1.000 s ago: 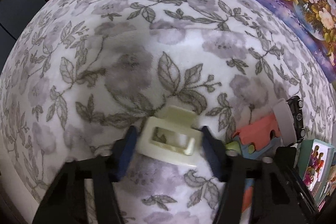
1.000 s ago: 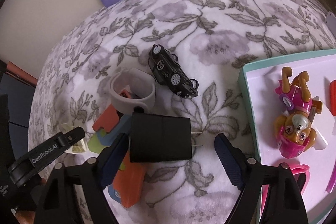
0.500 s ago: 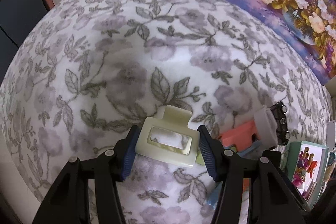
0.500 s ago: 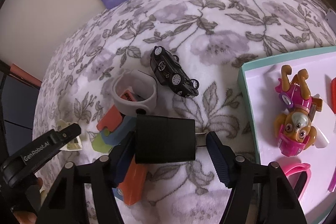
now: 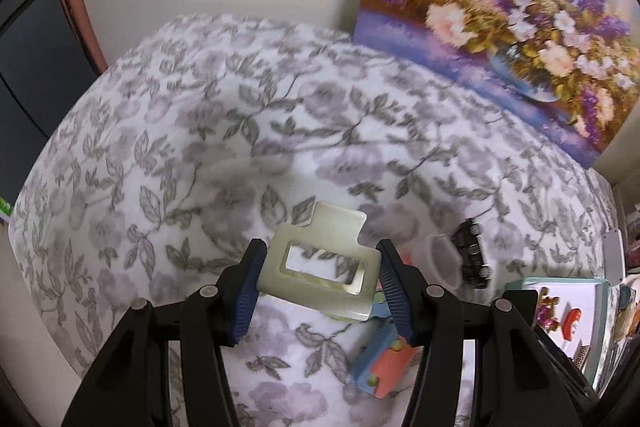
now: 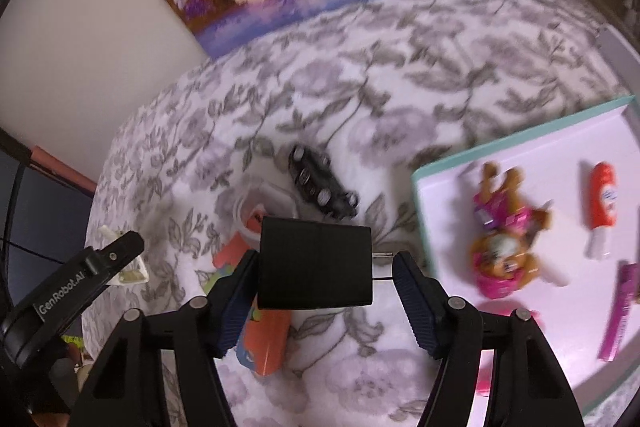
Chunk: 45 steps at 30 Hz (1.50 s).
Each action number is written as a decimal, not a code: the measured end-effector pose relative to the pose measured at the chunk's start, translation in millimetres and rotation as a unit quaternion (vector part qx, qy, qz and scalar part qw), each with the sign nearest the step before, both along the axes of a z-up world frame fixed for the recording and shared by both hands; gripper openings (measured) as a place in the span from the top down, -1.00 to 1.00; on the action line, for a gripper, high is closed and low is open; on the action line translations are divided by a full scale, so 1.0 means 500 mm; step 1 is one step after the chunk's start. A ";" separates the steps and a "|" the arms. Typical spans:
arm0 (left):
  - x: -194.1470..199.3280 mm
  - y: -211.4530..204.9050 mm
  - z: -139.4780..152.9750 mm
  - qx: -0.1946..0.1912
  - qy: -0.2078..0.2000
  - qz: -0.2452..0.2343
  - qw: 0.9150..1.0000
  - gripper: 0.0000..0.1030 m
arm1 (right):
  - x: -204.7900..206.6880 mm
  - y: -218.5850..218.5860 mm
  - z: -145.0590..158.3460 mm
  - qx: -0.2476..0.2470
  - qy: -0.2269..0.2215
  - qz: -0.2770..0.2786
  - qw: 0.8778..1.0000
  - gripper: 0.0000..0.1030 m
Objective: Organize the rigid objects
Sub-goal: 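Carry the hair clip and black charger into the tray and open both tools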
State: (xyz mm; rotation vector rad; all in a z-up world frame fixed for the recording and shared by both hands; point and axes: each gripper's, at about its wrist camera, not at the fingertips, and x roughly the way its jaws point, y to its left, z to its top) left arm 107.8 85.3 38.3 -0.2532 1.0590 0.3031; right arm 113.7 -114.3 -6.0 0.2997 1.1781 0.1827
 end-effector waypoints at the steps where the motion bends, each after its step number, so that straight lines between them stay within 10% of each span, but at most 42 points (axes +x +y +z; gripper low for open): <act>1: -0.001 -0.008 0.011 0.004 -0.007 -0.004 1.000 -0.12 | 0.000 -0.009 0.010 -0.003 -0.005 -0.004 1.000 -0.37; 21: -0.016 -0.216 0.056 -0.031 -0.036 -0.115 0.992 -0.12 | 0.006 -0.243 0.032 -0.099 -0.001 -0.087 0.991 -0.37; 45: -0.054 -0.547 -0.054 0.005 0.057 -0.284 0.957 -0.12 | -0.012 -0.462 0.031 -0.154 0.015 -0.159 0.975 -0.37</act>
